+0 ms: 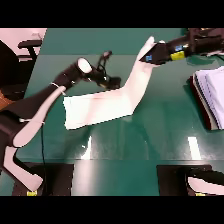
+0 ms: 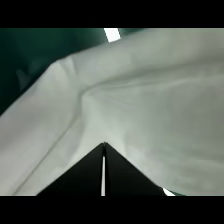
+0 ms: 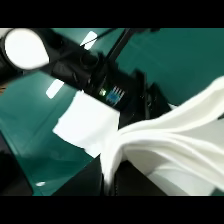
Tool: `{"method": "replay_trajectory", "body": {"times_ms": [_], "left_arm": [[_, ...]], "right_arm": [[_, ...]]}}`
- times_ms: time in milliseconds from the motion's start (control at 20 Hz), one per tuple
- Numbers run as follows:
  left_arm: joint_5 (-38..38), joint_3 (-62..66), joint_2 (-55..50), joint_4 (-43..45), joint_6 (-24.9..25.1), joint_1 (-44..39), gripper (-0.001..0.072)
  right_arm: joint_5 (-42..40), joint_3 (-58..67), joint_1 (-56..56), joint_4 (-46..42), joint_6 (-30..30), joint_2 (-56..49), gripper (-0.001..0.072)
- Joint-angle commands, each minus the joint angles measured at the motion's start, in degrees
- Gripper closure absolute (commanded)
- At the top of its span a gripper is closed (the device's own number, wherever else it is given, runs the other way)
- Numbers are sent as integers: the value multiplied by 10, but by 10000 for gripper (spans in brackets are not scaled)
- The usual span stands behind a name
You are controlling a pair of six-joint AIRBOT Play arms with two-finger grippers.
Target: Fold the shirts.
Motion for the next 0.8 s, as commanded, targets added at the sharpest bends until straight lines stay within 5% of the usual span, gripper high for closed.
{"method": "replay_trajectory", "body": {"times_ms": [0, 300, 400, 450, 750], "left_arm": [[-75, 63, 68, 68, 0, 71, 673], [-127, 103, 245, 162, 0, 244, 673], [-134, 103, 285, 168, 0, 285, 672], [-137, 103, 297, 168, 0, 298, 673], [-183, 101, 309, 166, 0, 299, 673]], "right_arm": [[-58, 6, 91, 2, 2, -16, 696], [-242, 6, 276, 92, -59, -154, 663], [-275, 14, 326, 83, -91, -198, 331], [-264, 32, 342, 60, -99, -218, 260], [-104, 18, 262, -82, -28, -211, 264]]}}
